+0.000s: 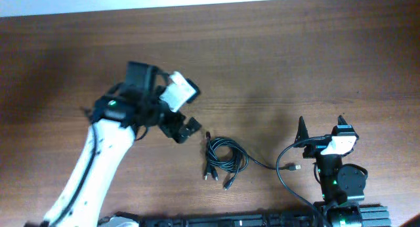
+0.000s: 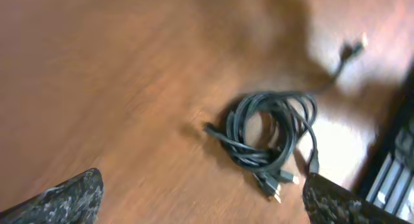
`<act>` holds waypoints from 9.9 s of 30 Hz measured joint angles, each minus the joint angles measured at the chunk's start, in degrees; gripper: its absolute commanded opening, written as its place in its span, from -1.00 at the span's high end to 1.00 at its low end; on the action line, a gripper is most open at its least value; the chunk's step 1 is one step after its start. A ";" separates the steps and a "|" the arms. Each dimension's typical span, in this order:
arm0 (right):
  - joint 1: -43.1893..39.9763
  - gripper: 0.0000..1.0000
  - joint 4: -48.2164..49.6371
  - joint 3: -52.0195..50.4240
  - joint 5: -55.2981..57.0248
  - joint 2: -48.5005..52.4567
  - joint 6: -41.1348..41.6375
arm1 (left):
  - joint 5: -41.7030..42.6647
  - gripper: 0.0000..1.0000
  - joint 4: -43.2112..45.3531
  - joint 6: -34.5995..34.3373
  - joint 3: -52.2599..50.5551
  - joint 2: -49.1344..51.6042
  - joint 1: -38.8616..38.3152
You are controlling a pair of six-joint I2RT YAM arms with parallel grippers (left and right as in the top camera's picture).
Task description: Untangle cables
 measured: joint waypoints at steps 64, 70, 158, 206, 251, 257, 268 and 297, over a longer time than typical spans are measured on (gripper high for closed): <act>0.00 -0.97 -0.02 0.00 0.00 0.00 0.02 | -13.70 1.00 13.79 18.27 5.20 33.05 -21.38; 0.00 -0.97 -0.02 0.00 0.02 0.00 0.00 | -19.89 1.00 14.10 4.76 12.68 33.24 -19.50; 0.09 0.88 -21.68 46.45 -34.25 44.28 13.46 | 26.60 1.00 22.58 -11.67 13.84 10.10 -16.17; 0.96 -0.97 -34.71 46.90 6.23 50.69 11.45 | 33.46 1.00 23.02 -7.10 13.84 3.54 -5.25; 0.00 -0.80 -23.39 47.19 -32.26 46.38 64.81 | 16.98 1.00 34.14 -29.57 14.69 1.84 -4.37; 0.00 -0.26 -15.10 47.25 -37.99 49.88 80.04 | 22.82 1.00 37.40 -29.99 14.69 1.84 -5.14; 0.00 0.92 -12.92 47.30 -43.28 55.74 71.12 | 24.04 1.00 37.16 -28.70 14.69 1.84 -7.65; -0.11 -0.42 -22.16 47.36 -36.87 55.84 31.06 | 8.33 1.00 9.03 -7.30 14.99 1.62 -3.39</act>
